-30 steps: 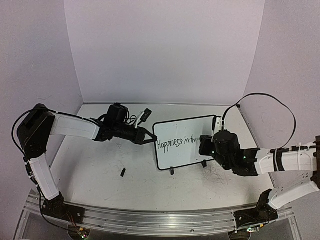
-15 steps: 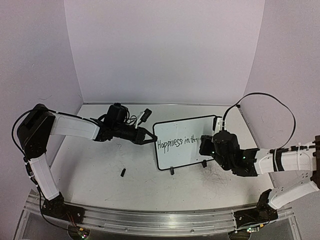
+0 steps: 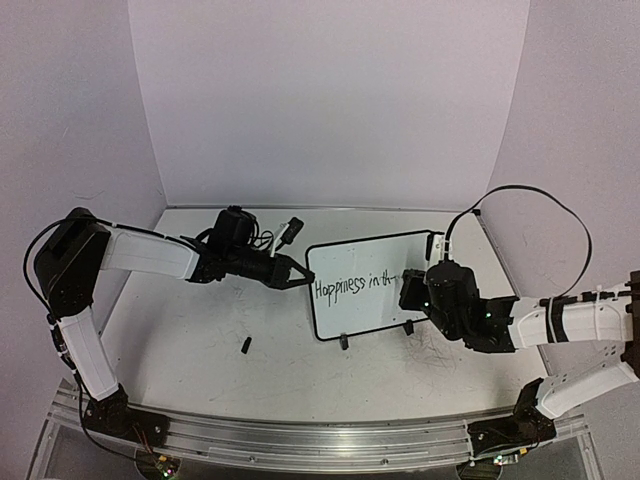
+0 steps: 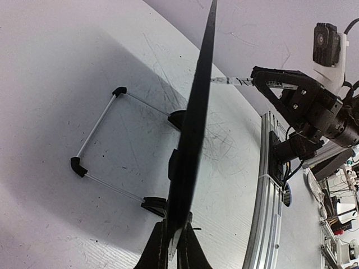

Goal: Write a sentence on the whiteboard

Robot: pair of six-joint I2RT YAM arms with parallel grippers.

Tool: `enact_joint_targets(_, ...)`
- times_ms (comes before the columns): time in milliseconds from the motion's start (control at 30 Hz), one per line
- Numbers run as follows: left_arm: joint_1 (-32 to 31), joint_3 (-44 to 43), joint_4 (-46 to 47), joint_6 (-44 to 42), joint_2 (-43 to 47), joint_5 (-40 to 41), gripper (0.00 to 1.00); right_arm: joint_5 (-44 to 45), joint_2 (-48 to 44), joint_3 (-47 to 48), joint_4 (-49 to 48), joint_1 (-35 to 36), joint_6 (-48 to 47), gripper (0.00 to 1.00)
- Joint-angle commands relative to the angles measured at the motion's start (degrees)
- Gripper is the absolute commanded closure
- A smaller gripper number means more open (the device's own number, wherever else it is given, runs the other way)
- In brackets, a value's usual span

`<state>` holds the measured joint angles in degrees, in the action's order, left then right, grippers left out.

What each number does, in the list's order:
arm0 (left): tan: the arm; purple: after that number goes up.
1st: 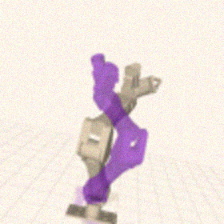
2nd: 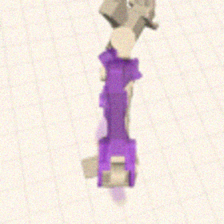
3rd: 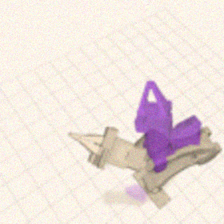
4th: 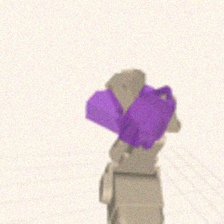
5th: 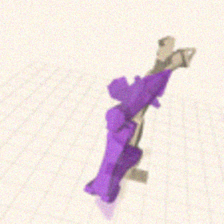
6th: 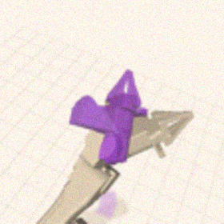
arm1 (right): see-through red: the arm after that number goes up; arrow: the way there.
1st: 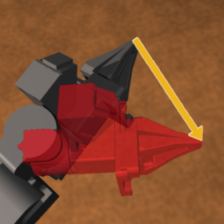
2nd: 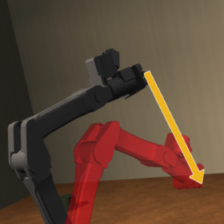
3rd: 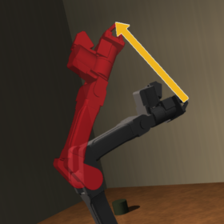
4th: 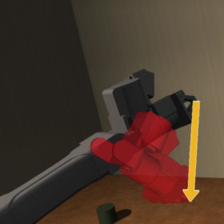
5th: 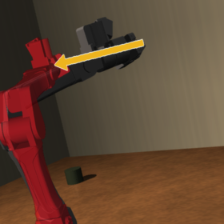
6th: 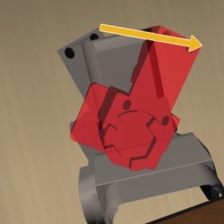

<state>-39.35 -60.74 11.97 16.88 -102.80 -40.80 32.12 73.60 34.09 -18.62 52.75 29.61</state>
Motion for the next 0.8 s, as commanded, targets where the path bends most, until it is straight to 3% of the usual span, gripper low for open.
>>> enact_joint_targets(0,-1.3,-1.2,-3.4,-0.1,1.6,-1.0,1.00,0.6,0.3,2.1,-1.9,-0.3,-1.1,1.00)
enact_joint_targets(767,-1.3,-1.3,-3.4,-0.1,1.8,-1.0,1.00,-2.2,1.3,1.0,-2.4,-0.2,0.5,1.00)
